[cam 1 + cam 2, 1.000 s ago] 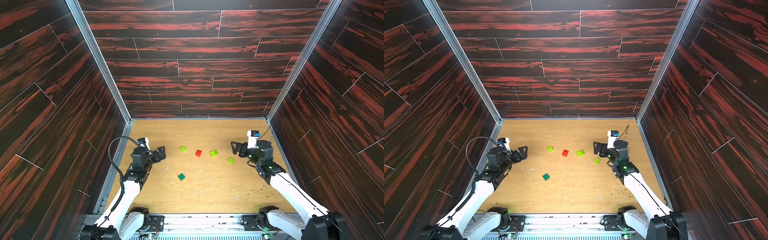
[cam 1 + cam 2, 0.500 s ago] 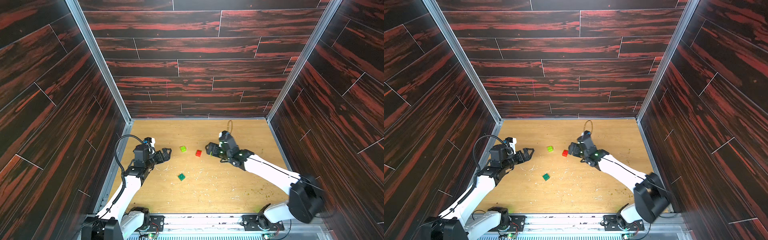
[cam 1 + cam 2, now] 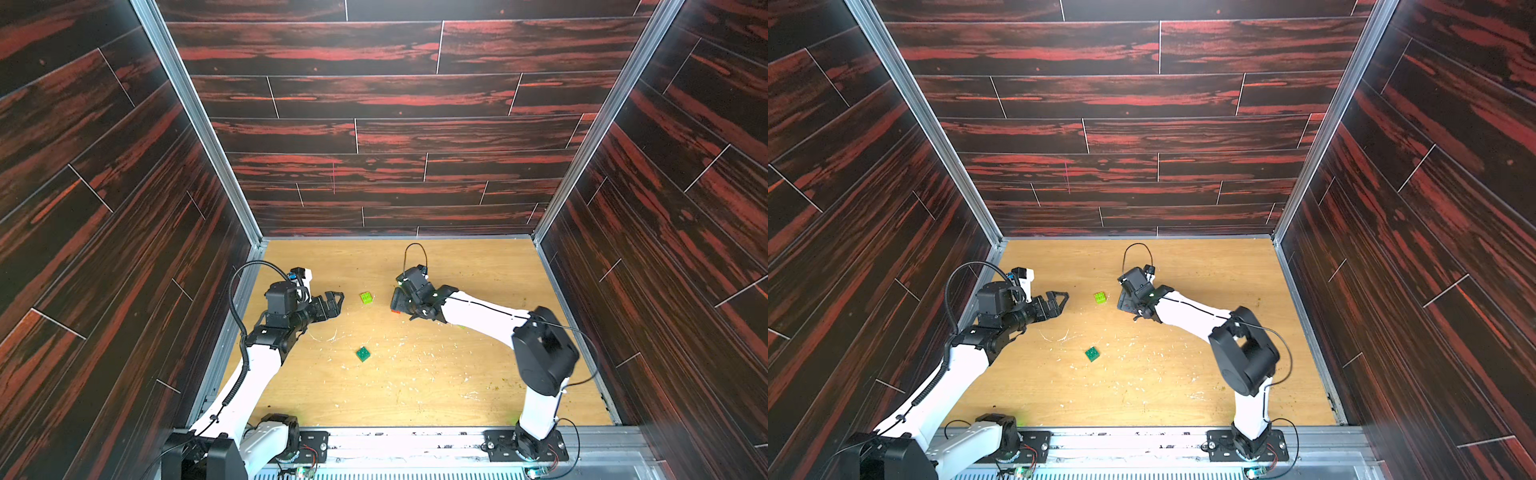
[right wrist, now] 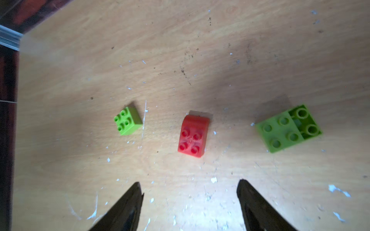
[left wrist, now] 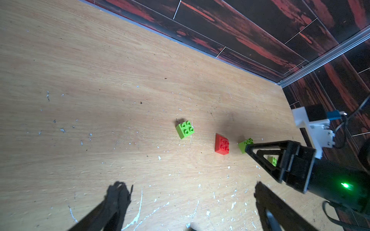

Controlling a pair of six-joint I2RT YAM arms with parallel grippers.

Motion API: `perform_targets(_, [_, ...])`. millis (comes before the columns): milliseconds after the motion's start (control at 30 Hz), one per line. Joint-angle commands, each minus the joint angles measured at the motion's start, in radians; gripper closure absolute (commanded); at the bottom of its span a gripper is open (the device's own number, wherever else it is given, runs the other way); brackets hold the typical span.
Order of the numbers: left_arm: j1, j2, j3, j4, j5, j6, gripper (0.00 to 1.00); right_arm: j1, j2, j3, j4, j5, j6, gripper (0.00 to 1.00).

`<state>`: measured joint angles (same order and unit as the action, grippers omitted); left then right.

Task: Assemble the letter s with lego
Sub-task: Pick up the lego brick from the center of the board.

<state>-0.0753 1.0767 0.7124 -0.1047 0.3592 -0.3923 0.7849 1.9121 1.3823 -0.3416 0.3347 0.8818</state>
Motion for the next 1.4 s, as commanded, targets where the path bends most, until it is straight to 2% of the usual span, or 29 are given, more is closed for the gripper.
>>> perform_targets(0, [0.002, -0.003, 0.034, -0.012, -0.011, 0.017, 0.00, 0.018, 0.093, 0.074, -0.075, 0.045, -0.004, 0.25])
perform_targets(400, [0.002, 0.009, 0.013, 0.004, -0.025, 0.026, 0.00, 0.042, 0.279, 0.262, -0.179, 0.084, -0.025, 0.32])
perform_targets(833, [0.002, 0.022, 0.016, -0.007, -0.023, 0.043, 0.00, 0.044, 0.410, 0.393, -0.281, 0.152, -0.040, 0.46])
perform_targets(1067, [0.002, 0.025, 0.018, -0.007, -0.025, 0.043, 0.00, 0.043, 0.433, 0.418, -0.290, 0.168, -0.059, 0.64])
perform_targets(1233, [0.002, 0.029, 0.025, -0.014, -0.027, 0.044, 0.00, 0.042, 0.411, 0.399, -0.278, 0.175, -0.101, 0.85])
perform_targets(1300, [0.002, 0.028, 0.029, -0.022, -0.027, 0.046, 0.00, 0.042, 0.368, 0.360, -0.235, 0.158, -0.169, 0.90])
perform_targets(1367, [0.002, 0.025, 0.031, -0.033, -0.035, 0.047, 0.00, 0.042, 0.309, 0.296, -0.159, 0.112, -0.308, 0.91])
